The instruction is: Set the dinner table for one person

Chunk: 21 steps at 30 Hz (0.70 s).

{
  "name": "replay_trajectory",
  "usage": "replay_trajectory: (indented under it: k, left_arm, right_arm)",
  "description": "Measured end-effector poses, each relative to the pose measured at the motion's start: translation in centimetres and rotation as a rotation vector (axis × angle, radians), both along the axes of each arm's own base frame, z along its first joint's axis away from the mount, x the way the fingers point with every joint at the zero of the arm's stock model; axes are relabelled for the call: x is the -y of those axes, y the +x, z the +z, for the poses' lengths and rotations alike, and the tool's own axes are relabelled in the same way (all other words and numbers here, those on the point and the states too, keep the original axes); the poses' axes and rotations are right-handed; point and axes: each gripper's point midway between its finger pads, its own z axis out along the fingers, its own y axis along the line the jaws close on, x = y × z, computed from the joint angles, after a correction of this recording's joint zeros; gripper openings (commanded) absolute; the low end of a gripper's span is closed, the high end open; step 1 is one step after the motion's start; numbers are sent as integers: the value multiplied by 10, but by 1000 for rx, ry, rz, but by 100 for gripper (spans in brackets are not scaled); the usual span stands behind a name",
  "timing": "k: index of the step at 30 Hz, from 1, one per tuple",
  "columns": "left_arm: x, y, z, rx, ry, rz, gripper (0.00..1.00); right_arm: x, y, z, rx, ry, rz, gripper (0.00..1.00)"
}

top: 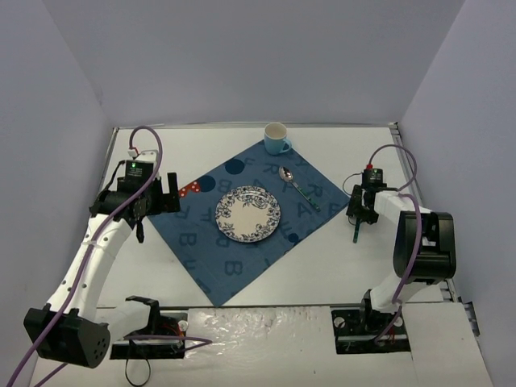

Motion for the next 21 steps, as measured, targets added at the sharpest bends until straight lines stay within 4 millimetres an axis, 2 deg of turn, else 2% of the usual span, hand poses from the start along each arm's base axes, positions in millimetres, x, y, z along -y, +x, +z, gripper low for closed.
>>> replay_trajectory:
  k: [2, 4, 5, 10, 13, 15, 17, 20, 21]
  left_arm:
    - [0, -1, 0, 0, 0, 0, 97]
    - [0, -2, 1, 1, 0, 0, 97]
    - [-1, -2, 1, 1, 0, 0, 97]
    - [-1, -6, 4, -9, 4, 0, 97]
    - [-3, -7, 12, -1, 8, 2, 97]
    - [-4, -6, 22, 16, 13, 7, 97]
    - [-6, -5, 32, 38, 18, 13, 97]
    - [-11, -8, 46, 66, 30, 28, 97]
    - [-12, -9, 50, 79, 33, 33, 97]
  right_arm:
    - [4, 2, 0, 11, 2, -13, 28]
    - [7, 3, 0, 17, 2, -21, 7]
    - [8, 3, 0, 20, 2, -24, 2]
    - [11, 0, 6, 27, -21, -27, 0]
    - [9, 1, 33, 77, -66, -1, 0]
    - [-11, 11, 67, 148, -94, 63, 0]
    - [-42, 29, 105, 254, -88, 149, 0]
    - [-111, 45, 154, 385, -46, 305, 0]
    - [-137, 45, 163, 409, -27, 362, 0]
